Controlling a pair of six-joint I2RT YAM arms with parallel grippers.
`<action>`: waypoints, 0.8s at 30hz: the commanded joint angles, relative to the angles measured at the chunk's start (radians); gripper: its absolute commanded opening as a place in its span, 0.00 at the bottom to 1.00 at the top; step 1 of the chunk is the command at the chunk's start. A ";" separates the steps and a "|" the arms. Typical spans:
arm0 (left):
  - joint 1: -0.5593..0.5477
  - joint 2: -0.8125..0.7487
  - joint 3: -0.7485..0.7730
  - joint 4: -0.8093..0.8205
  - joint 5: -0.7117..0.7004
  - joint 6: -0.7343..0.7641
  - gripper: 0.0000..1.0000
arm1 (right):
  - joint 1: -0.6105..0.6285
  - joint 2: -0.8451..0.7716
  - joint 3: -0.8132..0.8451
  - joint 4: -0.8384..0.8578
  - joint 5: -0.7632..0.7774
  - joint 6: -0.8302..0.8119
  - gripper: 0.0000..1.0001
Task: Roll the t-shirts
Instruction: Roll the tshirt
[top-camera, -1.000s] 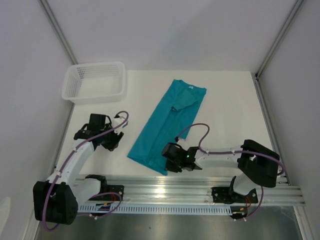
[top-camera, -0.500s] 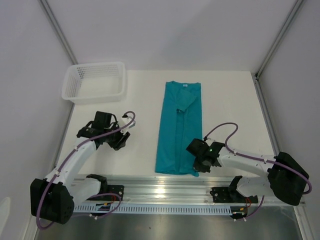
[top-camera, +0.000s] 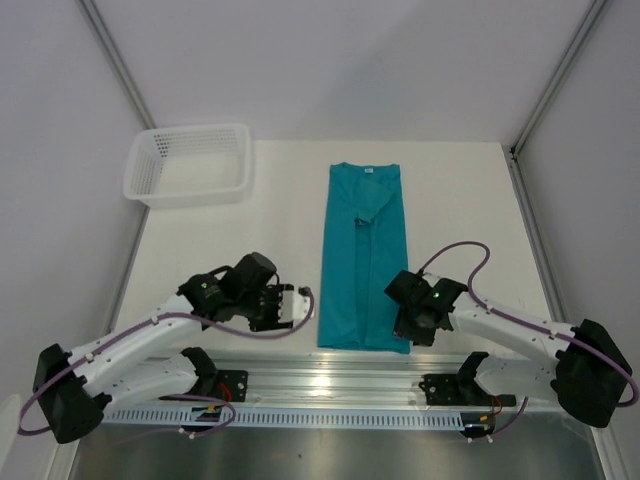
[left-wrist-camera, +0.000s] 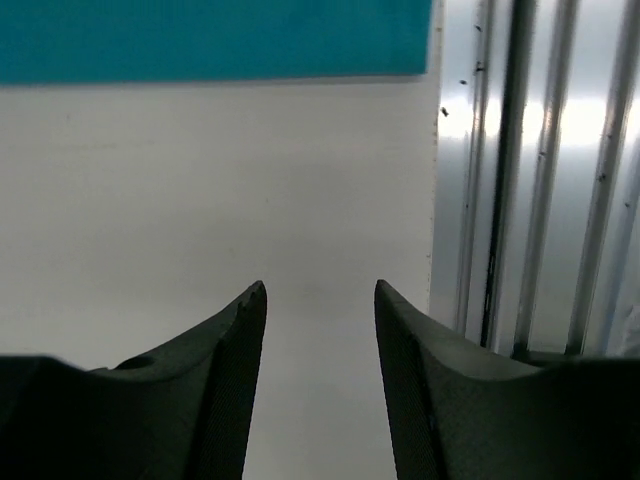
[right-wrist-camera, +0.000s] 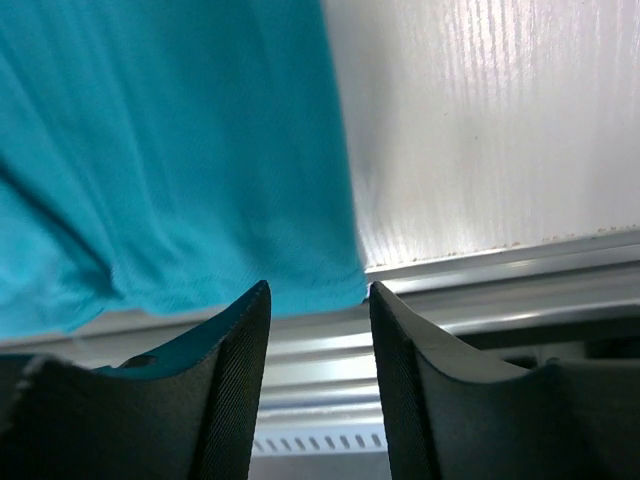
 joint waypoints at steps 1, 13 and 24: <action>-0.156 -0.135 0.036 -0.124 -0.042 0.211 0.52 | -0.008 -0.052 0.046 -0.080 -0.010 -0.025 0.48; -0.402 -0.056 -0.126 0.104 0.013 0.656 0.63 | -0.087 -0.257 -0.012 -0.103 0.023 -0.045 0.51; -0.402 0.265 -0.080 0.460 0.061 0.554 0.62 | -0.193 -0.190 -0.130 0.002 -0.213 -0.157 0.48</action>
